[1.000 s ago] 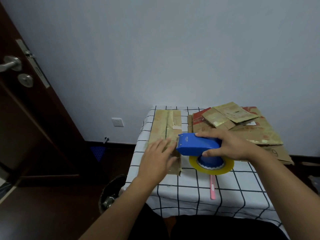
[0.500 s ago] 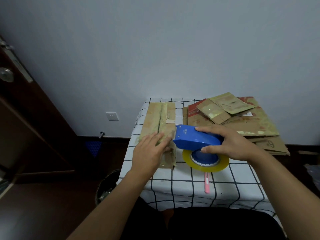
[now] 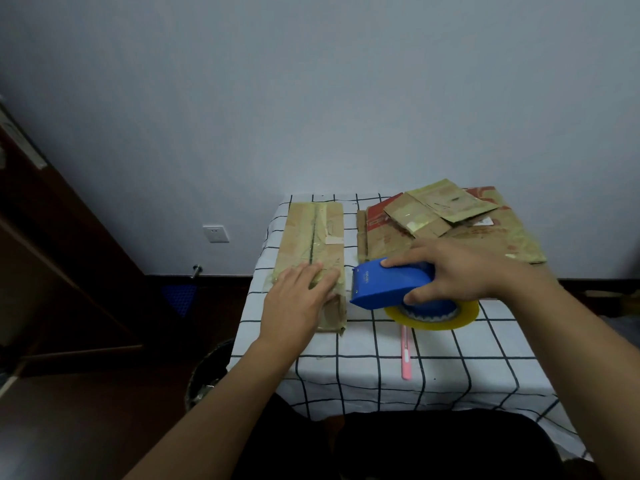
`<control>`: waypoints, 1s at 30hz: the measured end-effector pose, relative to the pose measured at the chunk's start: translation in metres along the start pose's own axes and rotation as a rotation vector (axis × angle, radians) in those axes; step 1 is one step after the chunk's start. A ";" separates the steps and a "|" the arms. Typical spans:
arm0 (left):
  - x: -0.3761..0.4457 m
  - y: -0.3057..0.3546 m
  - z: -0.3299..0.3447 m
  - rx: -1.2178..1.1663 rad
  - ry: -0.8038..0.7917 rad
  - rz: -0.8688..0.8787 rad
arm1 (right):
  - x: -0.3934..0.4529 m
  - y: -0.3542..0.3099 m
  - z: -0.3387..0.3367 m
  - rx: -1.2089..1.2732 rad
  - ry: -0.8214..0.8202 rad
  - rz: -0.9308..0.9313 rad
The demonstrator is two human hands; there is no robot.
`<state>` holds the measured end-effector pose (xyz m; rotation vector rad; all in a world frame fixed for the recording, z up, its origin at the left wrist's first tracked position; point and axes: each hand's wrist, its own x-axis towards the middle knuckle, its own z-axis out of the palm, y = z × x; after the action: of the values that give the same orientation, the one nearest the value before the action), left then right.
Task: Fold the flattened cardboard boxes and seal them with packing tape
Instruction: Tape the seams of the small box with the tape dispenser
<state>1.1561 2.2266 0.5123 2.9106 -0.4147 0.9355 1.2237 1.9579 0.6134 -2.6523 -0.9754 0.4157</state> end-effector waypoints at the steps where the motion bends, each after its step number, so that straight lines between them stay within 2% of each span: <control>1: 0.000 0.001 -0.001 0.002 -0.007 0.005 | 0.004 -0.008 -0.005 -0.037 -0.034 0.001; 7: 0.000 -0.002 -0.005 -0.027 -0.076 -0.012 | 0.025 -0.031 -0.024 -0.018 -0.144 0.070; 12: 0.000 -0.004 -0.005 -0.061 -0.106 -0.031 | 0.030 -0.038 -0.010 -0.104 -0.228 0.109; 14: 0.000 -0.005 -0.009 -0.076 -0.128 -0.025 | 0.022 -0.034 -0.002 -0.100 -0.212 0.152; 17: -0.003 -0.007 -0.015 -0.135 -0.183 -0.067 | 0.005 -0.021 0.002 -0.077 -0.033 0.238; 20: -0.008 -0.010 -0.021 -0.114 -0.216 -0.075 | -0.005 -0.013 0.001 0.048 0.263 0.302; 23: -0.017 -0.011 -0.019 -0.077 -0.199 -0.167 | -0.004 -0.026 -0.001 0.228 0.583 0.234; 25: -0.021 -0.008 -0.020 -0.054 -0.184 -0.218 | 0.003 -0.043 -0.005 0.389 0.741 0.190; 27: -0.026 -0.006 -0.018 -0.038 -0.167 -0.233 | 0.016 -0.060 -0.007 0.542 0.811 0.147; 30: -0.028 -0.009 -0.016 -0.046 -0.172 -0.276 | 0.038 -0.081 -0.008 0.677 0.819 0.059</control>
<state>1.1274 2.2444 0.5094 2.9144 -0.0377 0.6324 1.2070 2.0411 0.6435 -1.9243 -0.3880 -0.2888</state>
